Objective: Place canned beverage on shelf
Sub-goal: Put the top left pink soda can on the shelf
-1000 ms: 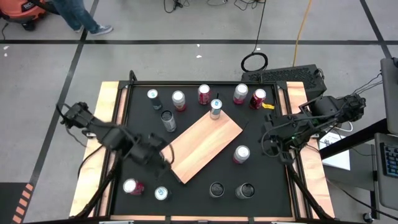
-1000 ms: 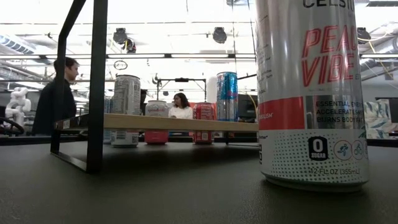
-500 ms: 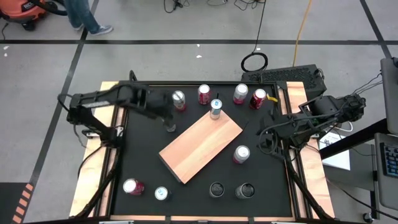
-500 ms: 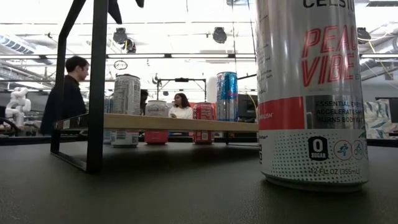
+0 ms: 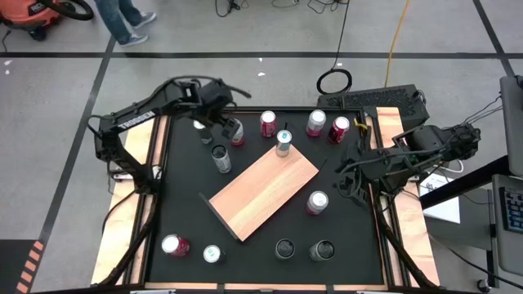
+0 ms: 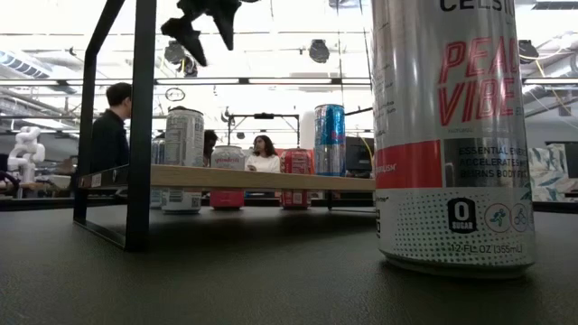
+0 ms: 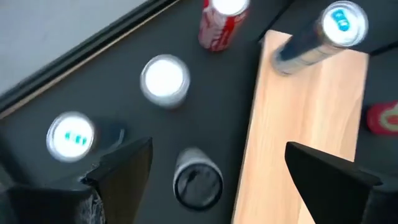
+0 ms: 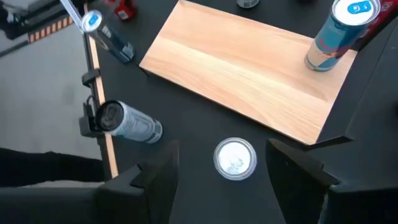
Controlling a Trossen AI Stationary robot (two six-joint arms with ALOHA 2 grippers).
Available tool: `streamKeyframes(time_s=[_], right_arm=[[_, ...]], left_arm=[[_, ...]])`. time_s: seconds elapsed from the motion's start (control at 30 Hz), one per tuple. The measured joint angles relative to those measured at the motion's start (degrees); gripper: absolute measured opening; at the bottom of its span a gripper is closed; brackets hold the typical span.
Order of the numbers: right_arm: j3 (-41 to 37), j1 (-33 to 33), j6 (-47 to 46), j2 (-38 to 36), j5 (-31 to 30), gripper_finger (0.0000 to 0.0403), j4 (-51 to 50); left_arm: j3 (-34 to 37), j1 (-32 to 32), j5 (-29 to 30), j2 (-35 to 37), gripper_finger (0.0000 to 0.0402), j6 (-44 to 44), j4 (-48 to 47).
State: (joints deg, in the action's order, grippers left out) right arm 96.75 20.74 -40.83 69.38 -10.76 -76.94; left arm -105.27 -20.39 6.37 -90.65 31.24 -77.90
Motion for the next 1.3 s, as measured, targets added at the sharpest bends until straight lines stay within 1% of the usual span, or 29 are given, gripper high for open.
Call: streamKeyframes(time_s=[0.17,0.3,0.4,0.5,0.6,0.67,0.87,0.97,1.03,1.2,1.3], right_arm=[[0.0,-0.16,-7.32,0.09,-0.03,0.0212,0.42],[0.0,-0.16,-13.53,0.09,-0.04,0.0212,0.41],[0.0,-0.16,-15.93,0.09,-0.09,0.0212,0.41],[0.0,-0.16,-17.64,0.1,-1.56,0.0212,0.43],[0.0,-0.14,-18.94,0.16,-4.64,0.0212,0.45],[0.0,-0.15,-19.77,0.15,-5.84,0.0212,0.42],[0.0,-0.14,-20.03,0.16,-5.92,0.0212,0.43],[0.0,-0.14,-20.03,0.16,-5.92,0.0212,0.43],[0.0,-0.14,-20.04,0.16,-5.92,0.0212,0.43],[0.0,-0.14,-20.17,0.16,-6.06,0.0212,0.43],[0.0,-0.14,-19.94,0.16,-7.53,0.0212,0.43]], left_arm=[[0.0,-4.84,-4.94,-2.51,0.0366,-8.39,0.95],[0.0,-6.59,-6.15,-5.55,0.0366,-16.46,0.96],[0.0,-7.03,-6.37,-7.58,0.0366,-20.73,1.02],[0.01,-7.05,-8.48,-9.57,0.0366,-22.51,2.05],[0.02,-6.78,-10.82,-10.82,0.0366,-24.13,5.78],[0.02,-6.21,-10.92,-11.49,0.0366,-25.13,8.89],[0.02,-5.81,-11.3,-12.96,0.0366,-29.18,14.56],[0.02,-6.39,-10.98,-13.84,0.0366,-28.42,13.85],[0.02,-7.03,-10.65,-13.96,0.0366,-27.05,11.68],[0.04,-8.97,-6.97,-13.94,0.0366,-25.79,7.51],[0.04,-10.2,-8.92,-13.94,0.0366,-27.4,8.6]])
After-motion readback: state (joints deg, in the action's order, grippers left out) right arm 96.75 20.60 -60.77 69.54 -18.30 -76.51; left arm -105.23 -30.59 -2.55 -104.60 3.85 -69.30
